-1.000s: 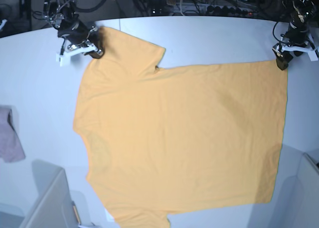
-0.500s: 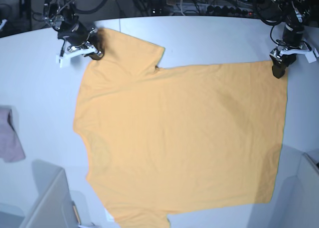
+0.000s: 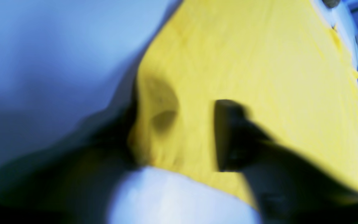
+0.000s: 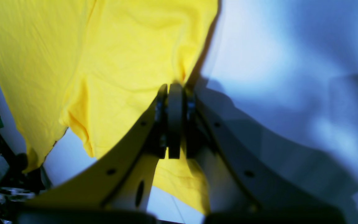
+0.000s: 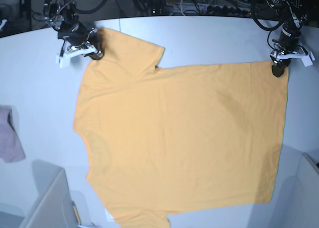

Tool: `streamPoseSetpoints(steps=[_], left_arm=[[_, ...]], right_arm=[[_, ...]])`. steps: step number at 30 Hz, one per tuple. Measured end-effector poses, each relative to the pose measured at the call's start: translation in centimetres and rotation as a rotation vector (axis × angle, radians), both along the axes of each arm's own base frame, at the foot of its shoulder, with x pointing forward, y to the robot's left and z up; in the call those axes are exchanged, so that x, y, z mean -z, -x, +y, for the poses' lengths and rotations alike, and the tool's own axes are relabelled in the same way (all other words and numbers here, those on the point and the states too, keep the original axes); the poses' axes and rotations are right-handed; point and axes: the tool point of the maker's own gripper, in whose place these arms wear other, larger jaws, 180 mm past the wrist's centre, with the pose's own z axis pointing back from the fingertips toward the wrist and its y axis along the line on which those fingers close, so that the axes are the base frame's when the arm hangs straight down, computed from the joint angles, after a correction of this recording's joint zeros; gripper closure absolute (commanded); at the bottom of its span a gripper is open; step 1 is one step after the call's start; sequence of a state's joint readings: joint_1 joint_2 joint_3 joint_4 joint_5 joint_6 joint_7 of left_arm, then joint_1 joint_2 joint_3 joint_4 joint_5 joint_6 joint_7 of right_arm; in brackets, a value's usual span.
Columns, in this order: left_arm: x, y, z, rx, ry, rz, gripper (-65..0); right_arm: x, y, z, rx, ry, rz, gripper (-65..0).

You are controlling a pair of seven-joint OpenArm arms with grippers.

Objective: Fold the T-shirt properly
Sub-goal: 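Move both grippers down to the shirt's shoulder corners and grasp them, then lift the shoulder corners and pull them toward the robot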

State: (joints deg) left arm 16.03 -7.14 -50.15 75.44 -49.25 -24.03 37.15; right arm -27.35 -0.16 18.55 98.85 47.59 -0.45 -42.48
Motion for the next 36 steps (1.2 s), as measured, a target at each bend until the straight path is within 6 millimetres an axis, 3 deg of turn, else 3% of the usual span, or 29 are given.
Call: streamPoseSetpoints(steps=[1, 2, 8, 17, 27, 33, 36], left_arm=[[0.2, 0.1, -0.2, 0.004, 0.006, 0.008, -4.4], [0.4, 0.3, -0.3, 0.008, 0.007, 0.020, 0.0], [0.5, 0.4, -0.3, 0.014, 0.005, 0.028, 0.0], [0.1, 2.3, 0.1, 0.075, -0.103, 0.115, 0.0], [-1.6, 4.6, 0.1, 0.142, -0.222, 0.197, 0.0], [-1.7, 4.7, -0.4, 0.143, -0.219, 0.192, 0.0], [-2.1, 3.6, -0.3, 0.140, -0.229, 0.174, 0.0]], right_arm=[[0.0, 0.0, 0.0, 0.000, 0.000, 0.000, 0.0], [0.0, 0.0, 0.0, 0.000, 0.000, 0.000, 0.0], [0.0, 0.2, 0.0, 0.007, -0.004, -0.001, 0.0], [-0.4, 2.7, -0.1, -0.006, 0.017, 0.028, 0.0], [-3.3, 4.1, 0.0, -0.035, 0.053, -0.010, 0.0], [-5.0, 2.4, 1.2, -0.010, -0.045, -0.079, 0.0], [-6.0, 1.0, 1.7, -0.001, -0.098, -0.124, 0.0]])
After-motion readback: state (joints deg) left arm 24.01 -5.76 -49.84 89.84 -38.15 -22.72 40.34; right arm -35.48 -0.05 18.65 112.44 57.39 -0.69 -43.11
